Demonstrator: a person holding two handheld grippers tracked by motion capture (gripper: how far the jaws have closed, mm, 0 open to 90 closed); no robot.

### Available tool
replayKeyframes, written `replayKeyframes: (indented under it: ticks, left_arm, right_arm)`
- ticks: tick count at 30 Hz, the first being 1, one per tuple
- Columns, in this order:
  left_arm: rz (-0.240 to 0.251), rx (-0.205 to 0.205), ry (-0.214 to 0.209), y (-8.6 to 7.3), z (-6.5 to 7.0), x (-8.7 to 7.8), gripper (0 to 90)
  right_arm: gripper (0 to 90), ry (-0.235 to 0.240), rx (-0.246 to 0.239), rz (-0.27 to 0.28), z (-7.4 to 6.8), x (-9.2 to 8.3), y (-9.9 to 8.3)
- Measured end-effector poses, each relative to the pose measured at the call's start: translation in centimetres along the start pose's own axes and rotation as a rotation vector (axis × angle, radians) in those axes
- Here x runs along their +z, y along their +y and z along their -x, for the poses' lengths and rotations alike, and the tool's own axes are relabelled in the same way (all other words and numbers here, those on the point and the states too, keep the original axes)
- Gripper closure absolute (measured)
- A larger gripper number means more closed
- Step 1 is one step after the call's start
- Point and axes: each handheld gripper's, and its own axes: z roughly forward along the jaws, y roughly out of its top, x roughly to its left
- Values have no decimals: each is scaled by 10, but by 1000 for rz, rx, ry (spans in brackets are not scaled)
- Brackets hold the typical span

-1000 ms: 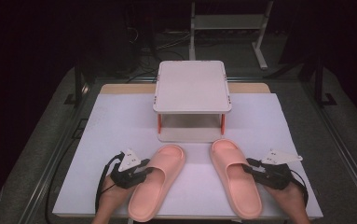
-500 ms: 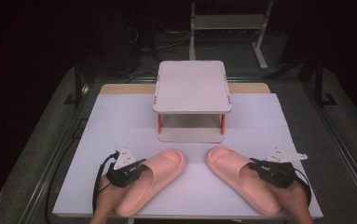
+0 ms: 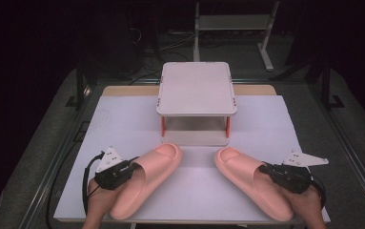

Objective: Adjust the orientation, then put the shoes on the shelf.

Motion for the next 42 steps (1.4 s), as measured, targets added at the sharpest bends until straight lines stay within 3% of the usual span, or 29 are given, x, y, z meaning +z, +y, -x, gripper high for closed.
replayKeyframes:
  ticks: [12,20,26,32,42]
  left_arm:
    - [23,-19,5,2,-3,-14,821]
    - [23,-2,-4,13,-6,-21,821]
    - [14,35,-34,28,-7,-22,821]
    - [5,42,-103,38,-7,-18,820]
    - [5,66,-122,56,-19,-19,820]
  right_arm:
    - [835,30,-28,36,-12,-4,12]
    - [835,75,3,64,-11,-11,18]
    - [835,89,-5,36,-13,-21,32]
    - [835,120,-15,37,-19,-27,53]
    - [835,130,-48,46,-23,-34,83]
